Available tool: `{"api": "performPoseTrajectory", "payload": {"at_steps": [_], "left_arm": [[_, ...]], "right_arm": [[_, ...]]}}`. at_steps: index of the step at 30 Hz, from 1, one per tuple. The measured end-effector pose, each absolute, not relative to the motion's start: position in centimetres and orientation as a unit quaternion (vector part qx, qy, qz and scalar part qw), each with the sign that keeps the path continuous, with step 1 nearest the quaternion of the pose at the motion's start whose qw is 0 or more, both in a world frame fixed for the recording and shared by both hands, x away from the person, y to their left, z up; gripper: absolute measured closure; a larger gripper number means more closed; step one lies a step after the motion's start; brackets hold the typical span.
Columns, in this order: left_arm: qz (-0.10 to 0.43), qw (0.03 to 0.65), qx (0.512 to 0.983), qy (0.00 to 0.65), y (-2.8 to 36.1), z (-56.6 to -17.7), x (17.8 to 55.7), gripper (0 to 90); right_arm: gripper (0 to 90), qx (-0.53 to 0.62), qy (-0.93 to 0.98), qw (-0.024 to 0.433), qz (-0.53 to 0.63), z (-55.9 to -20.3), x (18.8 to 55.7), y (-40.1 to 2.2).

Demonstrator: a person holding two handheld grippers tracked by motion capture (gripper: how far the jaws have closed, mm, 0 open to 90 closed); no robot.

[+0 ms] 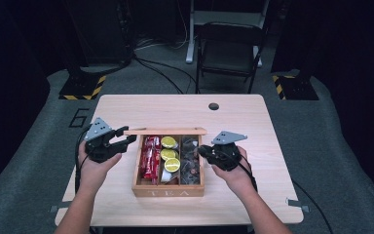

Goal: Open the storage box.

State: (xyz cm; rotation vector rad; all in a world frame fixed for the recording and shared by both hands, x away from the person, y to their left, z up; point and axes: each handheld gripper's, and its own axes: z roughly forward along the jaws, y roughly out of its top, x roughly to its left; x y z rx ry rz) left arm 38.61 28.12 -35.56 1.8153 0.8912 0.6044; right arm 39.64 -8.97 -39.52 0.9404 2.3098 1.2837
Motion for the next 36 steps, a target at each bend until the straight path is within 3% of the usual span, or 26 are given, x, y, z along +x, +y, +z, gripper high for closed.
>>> {"api": "performPoseTrajectory", "payload": {"at_steps": [17,36], "left_arm": [[0.25,0.493,0.748,0.368,28.1,-35.6,38.6,56.3],[0.251,0.492,0.748,0.367,28.1,-35.6,38.6,56.4]], "right_arm": [[79.7,0.367,0.804,0.192,0.427,-40.4,41.6,-11.3],[79.5,0.386,0.809,0.189,0.402,-42.3,42.9,-11.9]]}}
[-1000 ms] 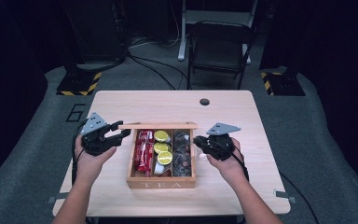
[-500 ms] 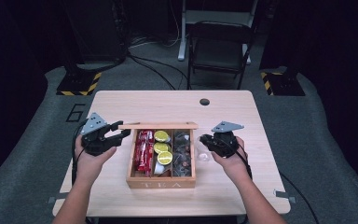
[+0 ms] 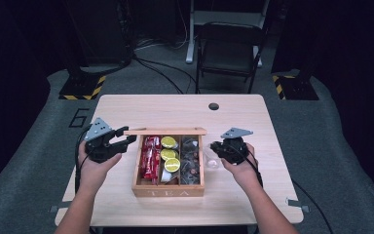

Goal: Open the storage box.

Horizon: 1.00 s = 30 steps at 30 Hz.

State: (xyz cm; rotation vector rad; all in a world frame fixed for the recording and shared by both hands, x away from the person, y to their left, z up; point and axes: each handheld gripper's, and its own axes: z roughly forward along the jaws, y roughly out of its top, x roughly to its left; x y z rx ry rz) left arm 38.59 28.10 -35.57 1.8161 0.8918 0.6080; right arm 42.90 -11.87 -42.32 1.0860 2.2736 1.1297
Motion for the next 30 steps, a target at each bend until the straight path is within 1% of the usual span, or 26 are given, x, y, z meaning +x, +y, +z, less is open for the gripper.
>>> {"api": "performPoseTrajectory", "payload": {"at_steps": [13,19,30], "left_arm": [[0.251,0.492,0.748,0.368,28.09,-35.57,38.58,56.4],[0.251,0.491,0.749,0.368,28.08,-35.57,38.56,56.4],[0.251,0.491,0.748,0.368,28.07,-35.57,38.56,56.4]], "right_arm": [[79.0,0.389,0.814,0.187,0.389,-42.8,43.05,-11.63],[74.0,0.39,0.816,0.188,0.383,-43.1,43.13,-11.6],[72.1,0.39,0.81,0.191,0.393,-42.91,42.9,-11.76]]}}
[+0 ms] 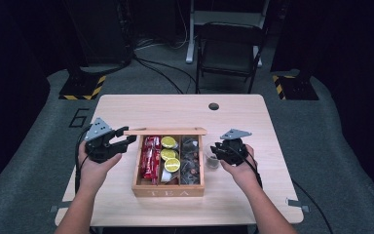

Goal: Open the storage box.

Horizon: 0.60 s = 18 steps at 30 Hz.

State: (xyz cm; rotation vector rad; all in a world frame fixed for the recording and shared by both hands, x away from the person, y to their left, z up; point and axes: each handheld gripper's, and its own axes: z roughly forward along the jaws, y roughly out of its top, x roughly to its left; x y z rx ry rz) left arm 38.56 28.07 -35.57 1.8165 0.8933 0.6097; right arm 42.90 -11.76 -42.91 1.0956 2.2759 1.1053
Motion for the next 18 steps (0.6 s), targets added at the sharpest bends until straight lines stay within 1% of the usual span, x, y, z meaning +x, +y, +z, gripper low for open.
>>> {"api": "performPoseTrajectory", "payload": {"at_steps": [18], "left_arm": [[0.251,0.49,0.75,0.368,28.1,-35.6,38.5,56.4]], "right_arm": [[67.9,0.361,0.808,0.212,0.414,-39.8,41.5,-10.9]]}}
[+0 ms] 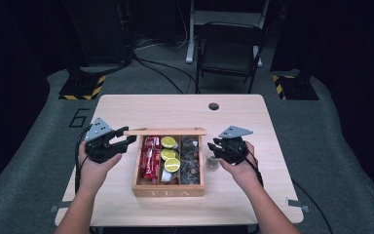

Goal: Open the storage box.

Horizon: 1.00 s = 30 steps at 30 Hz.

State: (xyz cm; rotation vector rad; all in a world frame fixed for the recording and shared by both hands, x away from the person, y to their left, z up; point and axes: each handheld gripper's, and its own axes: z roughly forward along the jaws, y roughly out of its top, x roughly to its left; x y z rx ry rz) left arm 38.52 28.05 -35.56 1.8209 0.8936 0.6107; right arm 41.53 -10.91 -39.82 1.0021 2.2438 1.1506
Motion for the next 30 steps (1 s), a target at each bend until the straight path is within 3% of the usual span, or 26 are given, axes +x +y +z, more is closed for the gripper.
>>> {"api": "performPoseTrajectory", "payload": {"at_steps": [11,24,30], "left_arm": [[0.252,0.488,0.75,0.369,28.0,-35.5,38.5,56.5],[0.251,0.486,0.752,0.368,28.0,-35.5,38.5,56.4],[0.248,0.486,0.753,0.369,28.1,-35.5,38.5,56.3]], "right_arm": [[54.5,0.342,0.806,0.228,0.427,-37.1,40.8,-9.6],[53.8,0.326,0.803,0.239,0.439,-35.7,40.4,-8.1],[57.8,0.32,0.8,0.243,0.446,-35.1,40.4,-7.9]]}}
